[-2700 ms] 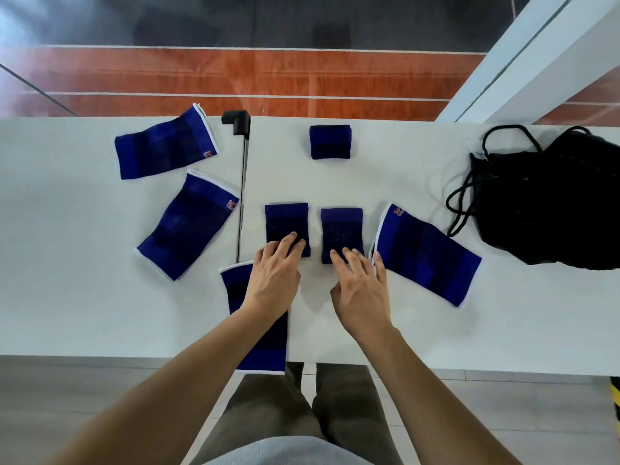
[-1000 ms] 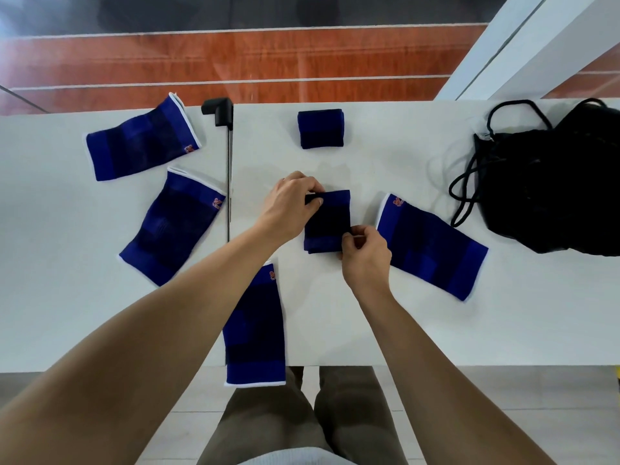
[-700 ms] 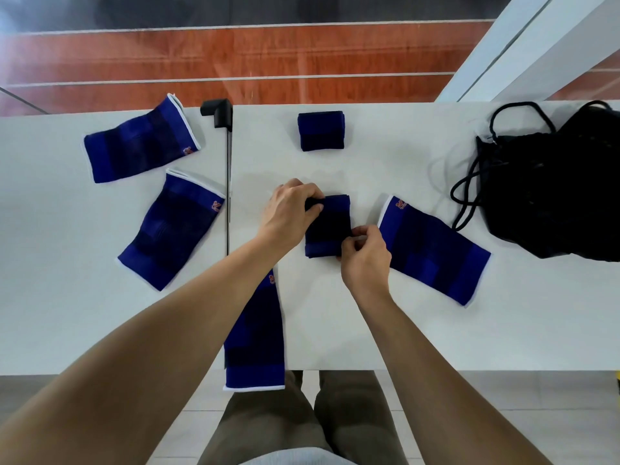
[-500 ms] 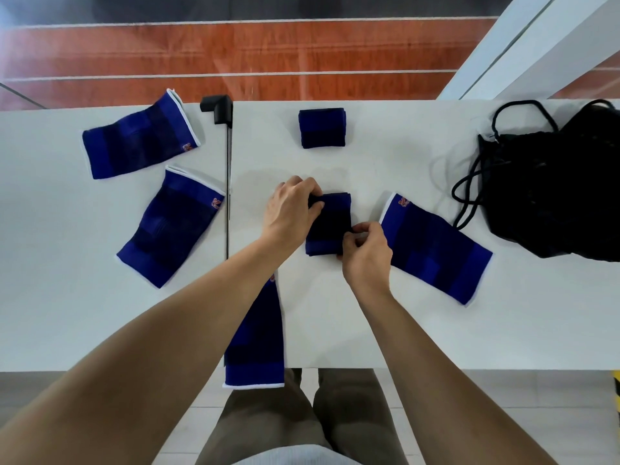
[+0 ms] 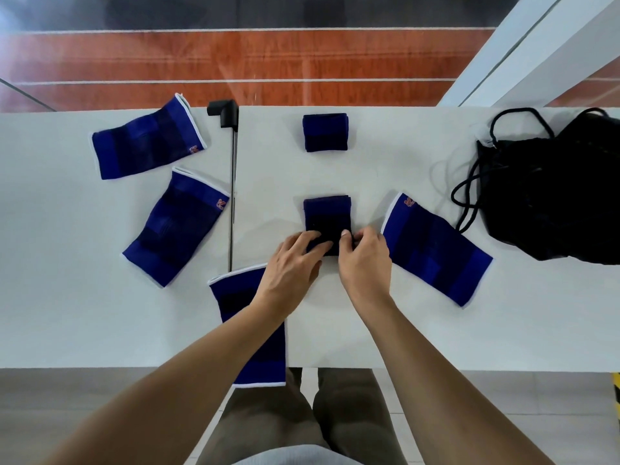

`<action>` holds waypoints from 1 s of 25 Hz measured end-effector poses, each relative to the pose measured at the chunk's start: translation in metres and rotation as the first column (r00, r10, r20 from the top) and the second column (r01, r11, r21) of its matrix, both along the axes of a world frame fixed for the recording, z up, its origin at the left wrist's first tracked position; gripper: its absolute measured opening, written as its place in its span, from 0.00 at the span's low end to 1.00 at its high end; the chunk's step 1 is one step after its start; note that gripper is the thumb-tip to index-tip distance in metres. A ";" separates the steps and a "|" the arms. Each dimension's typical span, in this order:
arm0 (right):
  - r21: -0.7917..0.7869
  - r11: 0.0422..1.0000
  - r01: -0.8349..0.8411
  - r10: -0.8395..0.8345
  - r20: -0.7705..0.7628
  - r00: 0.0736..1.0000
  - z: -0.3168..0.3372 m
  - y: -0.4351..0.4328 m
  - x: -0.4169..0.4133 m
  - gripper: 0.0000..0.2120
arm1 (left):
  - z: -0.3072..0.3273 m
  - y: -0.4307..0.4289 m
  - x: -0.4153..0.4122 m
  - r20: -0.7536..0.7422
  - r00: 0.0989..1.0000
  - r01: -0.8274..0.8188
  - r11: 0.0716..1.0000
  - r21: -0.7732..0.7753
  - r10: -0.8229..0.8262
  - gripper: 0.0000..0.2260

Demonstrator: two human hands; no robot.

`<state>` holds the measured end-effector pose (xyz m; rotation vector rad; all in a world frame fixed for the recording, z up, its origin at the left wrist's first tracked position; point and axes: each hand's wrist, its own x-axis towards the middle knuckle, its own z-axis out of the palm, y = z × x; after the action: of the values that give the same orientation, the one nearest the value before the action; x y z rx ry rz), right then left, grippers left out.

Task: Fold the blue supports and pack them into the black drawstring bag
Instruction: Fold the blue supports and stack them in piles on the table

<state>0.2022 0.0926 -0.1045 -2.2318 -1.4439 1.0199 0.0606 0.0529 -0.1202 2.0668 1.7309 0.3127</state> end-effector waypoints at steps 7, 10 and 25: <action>-0.115 0.992 0.049 -0.077 -0.256 0.964 0.005 -0.010 0.008 0.04 | 0.001 -0.005 -0.001 0.031 1.000 -0.003 1.000 0.002 0.002 0.15; -0.228 0.968 0.107 -0.179 -0.321 0.930 0.000 -0.013 0.008 0.08 | 0.003 -0.013 -0.001 0.023 1.000 0.004 1.000 -0.002 -0.004 0.15; 0.182 0.826 -0.533 0.535 0.044 0.844 -0.001 -0.039 0.038 0.16 | 0.009 -0.008 -0.007 0.045 0.998 0.036 0.999 0.007 -0.037 0.17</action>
<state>0.2402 0.0538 -0.1057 -1.7142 -2.1340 0.9828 0.0532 0.0445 -0.1112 2.0767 1.6657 0.3512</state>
